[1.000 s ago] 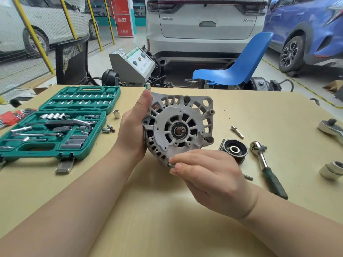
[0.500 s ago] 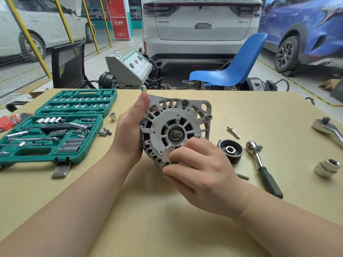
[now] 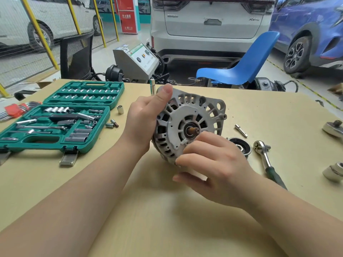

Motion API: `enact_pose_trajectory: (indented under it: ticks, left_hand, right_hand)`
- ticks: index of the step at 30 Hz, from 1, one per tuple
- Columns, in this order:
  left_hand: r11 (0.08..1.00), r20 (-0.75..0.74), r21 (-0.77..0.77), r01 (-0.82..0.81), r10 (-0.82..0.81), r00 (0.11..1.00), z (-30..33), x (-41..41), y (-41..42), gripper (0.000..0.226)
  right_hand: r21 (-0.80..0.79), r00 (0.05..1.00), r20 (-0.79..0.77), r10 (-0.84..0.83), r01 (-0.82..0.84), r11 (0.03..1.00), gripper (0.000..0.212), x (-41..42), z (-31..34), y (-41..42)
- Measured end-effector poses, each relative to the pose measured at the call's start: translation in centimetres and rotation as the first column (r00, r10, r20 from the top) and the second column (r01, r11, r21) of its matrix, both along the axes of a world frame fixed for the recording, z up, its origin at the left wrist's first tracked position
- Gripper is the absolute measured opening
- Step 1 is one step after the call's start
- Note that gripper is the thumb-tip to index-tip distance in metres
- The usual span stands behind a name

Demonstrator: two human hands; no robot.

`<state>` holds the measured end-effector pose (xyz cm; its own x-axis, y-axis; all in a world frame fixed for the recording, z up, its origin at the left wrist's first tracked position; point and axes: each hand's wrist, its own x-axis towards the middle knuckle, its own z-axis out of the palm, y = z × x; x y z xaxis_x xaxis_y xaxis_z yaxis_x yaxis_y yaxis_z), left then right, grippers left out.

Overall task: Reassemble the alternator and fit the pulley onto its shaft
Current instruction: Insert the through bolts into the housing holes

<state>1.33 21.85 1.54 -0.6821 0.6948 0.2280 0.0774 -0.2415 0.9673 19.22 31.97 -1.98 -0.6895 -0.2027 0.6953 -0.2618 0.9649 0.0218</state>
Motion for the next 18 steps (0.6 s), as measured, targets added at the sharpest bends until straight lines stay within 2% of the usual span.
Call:
enact_pose_trajectory:
  ticks: [3, 10, 14, 18]
  left_hand:
    - [0.999, 0.028, -0.028, -0.019, 0.02, 0.999, 0.0, -0.2, 0.0, 0.081]
    - [0.997, 0.088, -0.047, -0.059, 0.063, 0.994, -0.3, -0.8, 0.2, 0.094]
    - [0.996, 0.14, -0.055, -0.072, 0.079, 0.987, -0.6, -1.2, 0.4, 0.076]
    - [0.996, 0.183, -0.062, -0.064, 0.075, 0.98, -0.9, -1.4, 0.4, 0.061]
  right_hand:
    - [-0.006, 0.996, 0.079, 0.038, -0.038, 0.999, 0.014, 0.1, 0.3, 0.6]
    - [0.015, 1.0, 0.026, 0.012, -0.013, 1.0, 0.011, -0.4, -0.1, 1.0]
    - [0.0, 1.0, 0.018, 0.001, -0.001, 1.0, 0.012, -0.6, 0.1, 1.2]
    - [0.012, 0.999, -0.005, -0.05, 0.05, 0.999, 0.024, -0.9, 0.1, 0.7]
